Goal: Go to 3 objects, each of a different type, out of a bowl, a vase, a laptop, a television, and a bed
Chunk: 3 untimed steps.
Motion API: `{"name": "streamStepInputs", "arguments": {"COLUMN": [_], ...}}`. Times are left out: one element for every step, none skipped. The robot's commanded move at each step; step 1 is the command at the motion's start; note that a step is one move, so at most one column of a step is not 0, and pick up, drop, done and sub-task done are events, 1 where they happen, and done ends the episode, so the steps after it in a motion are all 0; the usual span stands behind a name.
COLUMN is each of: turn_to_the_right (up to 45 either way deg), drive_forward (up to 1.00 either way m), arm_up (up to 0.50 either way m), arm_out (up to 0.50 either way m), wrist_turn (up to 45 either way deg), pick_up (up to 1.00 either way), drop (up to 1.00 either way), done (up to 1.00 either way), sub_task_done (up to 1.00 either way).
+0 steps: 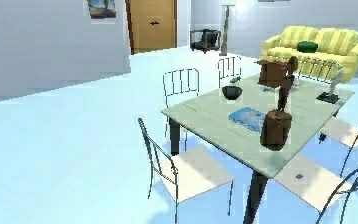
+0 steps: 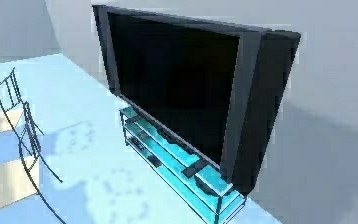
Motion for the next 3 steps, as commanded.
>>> {"name": "streamStepInputs", "arguments": {"turn_to_the_right": [-45.0, -18.0, 0.0], "drive_forward": [0.0, 0.0, 1.0], "arm_up": [0.0, 0.0, 0.0], "arm_out": [0.0, 0.0, 0.0], "wrist_turn": [0.0, 0.0, 0.0], "pick_up": [0.0, 0.0, 0.0], "drop": [0.0, 0.0, 0.0], "done": [0.0, 0.0, 0.0], "sub_task_done": [0.0, 0.0, 0.0]}}
